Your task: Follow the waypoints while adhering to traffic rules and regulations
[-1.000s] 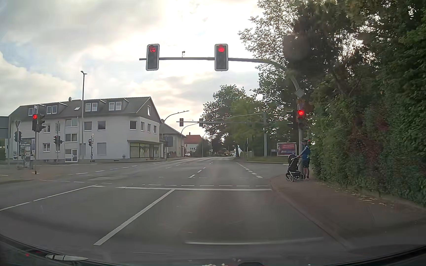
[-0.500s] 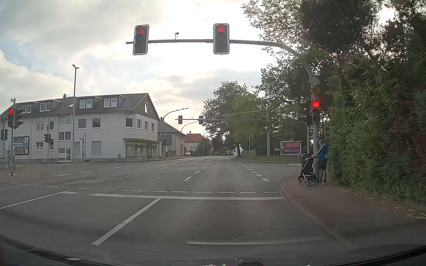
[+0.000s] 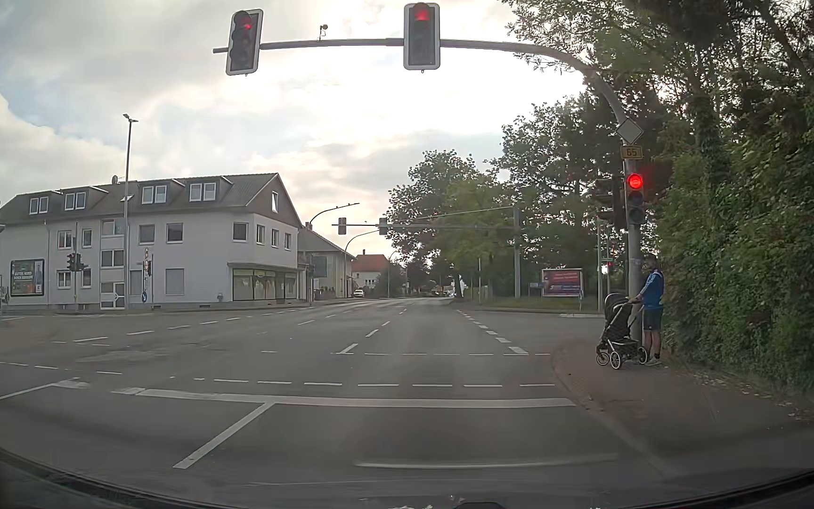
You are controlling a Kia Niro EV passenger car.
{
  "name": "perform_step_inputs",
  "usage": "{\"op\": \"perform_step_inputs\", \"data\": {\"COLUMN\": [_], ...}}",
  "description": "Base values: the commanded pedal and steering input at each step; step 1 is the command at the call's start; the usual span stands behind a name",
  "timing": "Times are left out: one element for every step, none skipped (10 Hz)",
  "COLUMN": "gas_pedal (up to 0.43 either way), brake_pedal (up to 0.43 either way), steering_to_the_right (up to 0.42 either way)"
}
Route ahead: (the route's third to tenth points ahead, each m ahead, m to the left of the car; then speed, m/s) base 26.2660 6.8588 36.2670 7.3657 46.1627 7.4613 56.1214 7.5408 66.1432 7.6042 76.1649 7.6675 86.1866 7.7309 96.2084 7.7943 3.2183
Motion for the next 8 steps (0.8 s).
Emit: {"op": "perform_step_inputs", "data": {"gas_pedal": [0.0,0.0,0.0,0.0,0.0,0.0,0.0,0.0], "brake_pedal": [0.0,0.0,0.0,0.0,0.0,0.0,0.0,0.0], "steering_to_the_right": [-0.006,-0.006,-0.006,-0.006,-0.006,-0.006,-0.006,-0.006]}}
